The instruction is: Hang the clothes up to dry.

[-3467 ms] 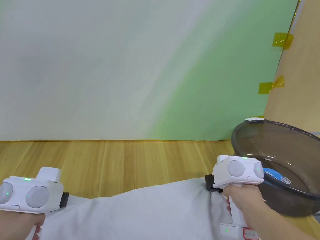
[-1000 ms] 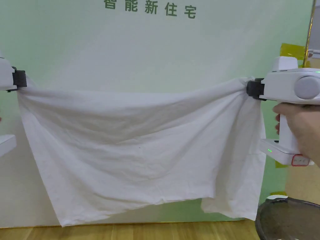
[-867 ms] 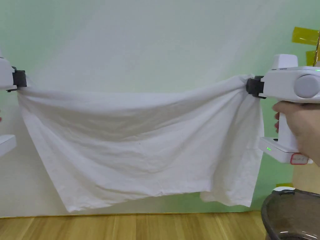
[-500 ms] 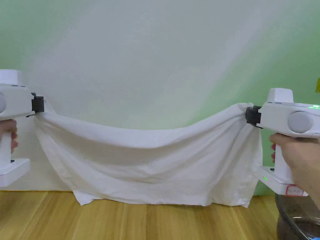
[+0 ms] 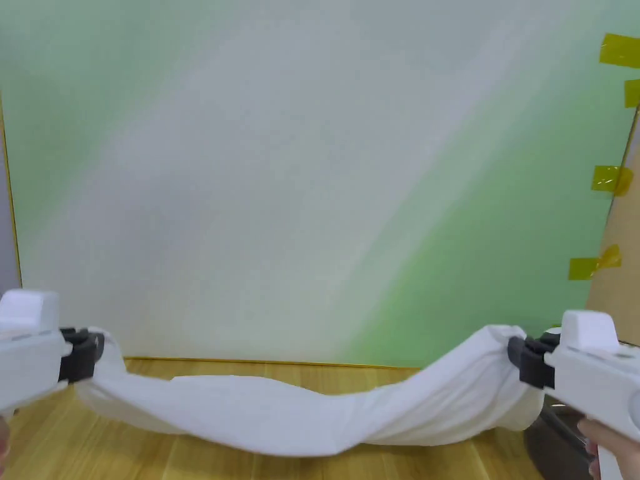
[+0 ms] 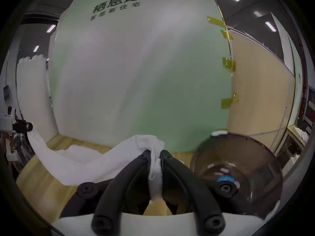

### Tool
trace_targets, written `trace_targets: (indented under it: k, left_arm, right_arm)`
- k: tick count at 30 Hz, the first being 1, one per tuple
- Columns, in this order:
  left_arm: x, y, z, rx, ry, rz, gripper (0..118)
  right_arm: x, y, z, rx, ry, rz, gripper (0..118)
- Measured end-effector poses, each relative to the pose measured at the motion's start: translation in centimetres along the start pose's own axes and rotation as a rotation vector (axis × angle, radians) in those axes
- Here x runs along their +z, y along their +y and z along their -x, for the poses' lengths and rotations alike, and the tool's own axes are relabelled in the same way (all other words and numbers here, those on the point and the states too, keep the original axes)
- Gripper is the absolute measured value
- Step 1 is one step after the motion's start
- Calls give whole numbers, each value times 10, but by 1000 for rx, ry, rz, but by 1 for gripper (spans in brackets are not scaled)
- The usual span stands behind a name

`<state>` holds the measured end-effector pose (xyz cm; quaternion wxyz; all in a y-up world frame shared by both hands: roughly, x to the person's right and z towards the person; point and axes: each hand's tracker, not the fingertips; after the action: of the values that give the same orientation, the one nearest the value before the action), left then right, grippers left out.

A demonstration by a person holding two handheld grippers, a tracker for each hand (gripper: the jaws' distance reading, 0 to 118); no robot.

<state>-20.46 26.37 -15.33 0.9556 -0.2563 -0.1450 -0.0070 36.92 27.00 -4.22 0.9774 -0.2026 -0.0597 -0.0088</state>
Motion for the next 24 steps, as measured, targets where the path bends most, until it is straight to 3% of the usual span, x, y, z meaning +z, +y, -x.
trace_targets:
  k: [4, 6, 10, 12, 19, 20, 21, 22, 23, 24]
  left_arm:
    - [37, -73, -14, -59, -17, 74, 6]
    - [55, -107, -15, 22, -32, 123, 6]
    - [85, -164, -18, 18, -38, 169, 6]
    - [100, -191, -20, 49, -53, 223, 6]
    - [132, -249, -28, 37, -54, 309, 10]
    - [134, -251, -27, 43, -58, 311, 26]
    - [136, -253, -27, 44, -64, 320, 50]
    - [137, -254, -28, 38, -74, 328, 81]
    - [138, -254, -30, 9, -81, 350, 111]
    - [141, -253, -33, -13, -77, 342, 114]
  right_arm:
    - [47, -62, -1, -11, 16, 52, 9]
    - [68, -92, -1, 4, 25, 82, 9]
    - [102, -139, -4, -49, 56, 182, 9]
    - [123, -159, -3, -21, 43, 210, 9]
    - [163, -216, -13, -55, 64, 323, 10]
    - [165, -221, -13, -57, 67, 337, 10]
    - [166, -226, -14, -61, 79, 356, 12]
    - [168, -229, -14, -70, 93, 373, 19]
    - [169, -230, -14, -62, 79, 389, 43]
    - [171, -231, -13, -57, 71, 399, 70]
